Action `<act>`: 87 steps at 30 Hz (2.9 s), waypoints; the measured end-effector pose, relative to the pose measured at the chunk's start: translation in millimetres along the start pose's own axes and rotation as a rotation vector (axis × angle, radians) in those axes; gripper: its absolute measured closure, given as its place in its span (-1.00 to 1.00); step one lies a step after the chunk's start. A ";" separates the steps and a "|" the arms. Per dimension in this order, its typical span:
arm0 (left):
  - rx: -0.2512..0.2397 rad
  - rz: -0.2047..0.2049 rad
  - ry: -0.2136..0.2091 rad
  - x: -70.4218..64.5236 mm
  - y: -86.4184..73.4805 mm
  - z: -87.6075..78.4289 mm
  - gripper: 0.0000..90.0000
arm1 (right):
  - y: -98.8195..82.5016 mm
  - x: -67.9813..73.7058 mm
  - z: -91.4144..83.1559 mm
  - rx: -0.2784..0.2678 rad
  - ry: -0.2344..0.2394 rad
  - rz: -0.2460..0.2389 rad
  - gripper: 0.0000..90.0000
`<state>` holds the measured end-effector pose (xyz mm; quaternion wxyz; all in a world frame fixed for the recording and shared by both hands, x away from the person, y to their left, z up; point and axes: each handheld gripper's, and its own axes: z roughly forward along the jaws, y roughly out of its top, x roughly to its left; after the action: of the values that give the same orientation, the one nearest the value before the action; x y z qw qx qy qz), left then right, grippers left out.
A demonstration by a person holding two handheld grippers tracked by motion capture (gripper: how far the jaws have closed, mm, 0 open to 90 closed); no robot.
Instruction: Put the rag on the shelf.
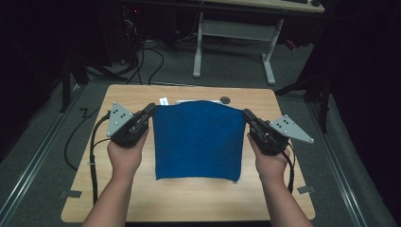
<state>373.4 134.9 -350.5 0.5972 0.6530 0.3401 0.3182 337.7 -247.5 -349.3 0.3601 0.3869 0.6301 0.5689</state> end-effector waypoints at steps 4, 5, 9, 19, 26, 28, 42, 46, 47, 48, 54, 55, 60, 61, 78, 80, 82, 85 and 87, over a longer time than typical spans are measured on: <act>-0.018 0.010 0.013 2.6 8.6 1.1 0.98 | 6.6 -0.3 2.6 -0.018 -0.011 -0.003 0.97; -0.020 0.013 0.016 3.1 10.0 1.2 0.98 | 7.9 -1.0 3.1 -0.025 -0.013 -0.007 0.97; -0.033 0.016 0.022 6.7 16.8 3.4 0.98 | 12.4 -3.3 4.7 -0.031 -0.020 -0.003 0.97; -0.036 0.020 0.034 14.1 27.2 18.8 0.98 | 25.5 -16.8 11.3 -0.044 -0.050 0.001 0.97; -0.017 0.036 0.041 18.5 38.5 34.2 0.99 | 35.9 -27.2 21.9 -0.033 -0.061 0.007 0.97; -0.013 0.044 0.048 21.1 43.2 38.9 0.99 | 40.4 -31.1 25.4 -0.032 -0.064 0.010 0.97; 0.004 0.080 0.090 43.4 64.6 74.5 0.99 | 63.1 -54.1 70.0 -0.005 -0.104 0.020 0.97; 0.011 0.100 0.111 52.0 68.7 86.8 0.99 | 66.2 -59.9 86.9 0.011 -0.111 0.022 0.97; 0.012 0.100 0.116 54.3 69.5 89.9 0.99 | 66.9 -60.4 89.6 0.012 -0.111 0.026 0.97; 0.010 0.099 0.120 56.4 70.0 93.0 0.99 | 67.8 -61.2 92.9 0.014 -0.112 0.026 0.97; 0.018 0.127 0.148 66.8 75.2 111.4 0.99 | 74.5 -66.3 109.4 0.011 -0.126 0.003 0.97; 0.013 0.129 0.150 68.0 75.8 113.8 0.99 | 75.9 -67.5 113.1 0.009 -0.133 -0.013 0.97; 0.000 0.127 0.172 71.2 73.2 125.5 0.99 | 80.3 -72.0 127.5 0.008 -0.164 -0.030 0.97; 0.007 0.105 0.170 73.5 70.1 128.7 0.99 | 79.9 -72.6 130.1 0.013 -0.168 -0.038 0.97; 0.185 -0.017 0.137 94.5 -26.6 158.5 0.99 | 7.3 -82.6 174.6 0.210 -0.146 -0.074 0.97; 0.200 -0.024 0.130 94.5 -35.3 160.9 0.99 | 0.0 -83.2 176.0 0.223 -0.149 -0.081 0.97; 0.226 -0.021 0.122 93.3 -43.9 163.6 0.99 | -8.1 -84.4 176.9 0.235 -0.148 -0.074 0.97; 0.240 -0.032 0.111 91.7 -57.4 165.6 0.99 | -21.8 -87.0 177.2 0.259 -0.147 -0.065 0.97; 0.263 -0.034 0.107 89.7 -67.2 167.7 0.99 | -29.7 -89.0 177.1 0.273 -0.145 -0.055 0.97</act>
<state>557.7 118.1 -430.7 0.4929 0.7019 0.4211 0.2952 533.0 -251.3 -394.2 0.3643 0.4549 0.6843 0.4384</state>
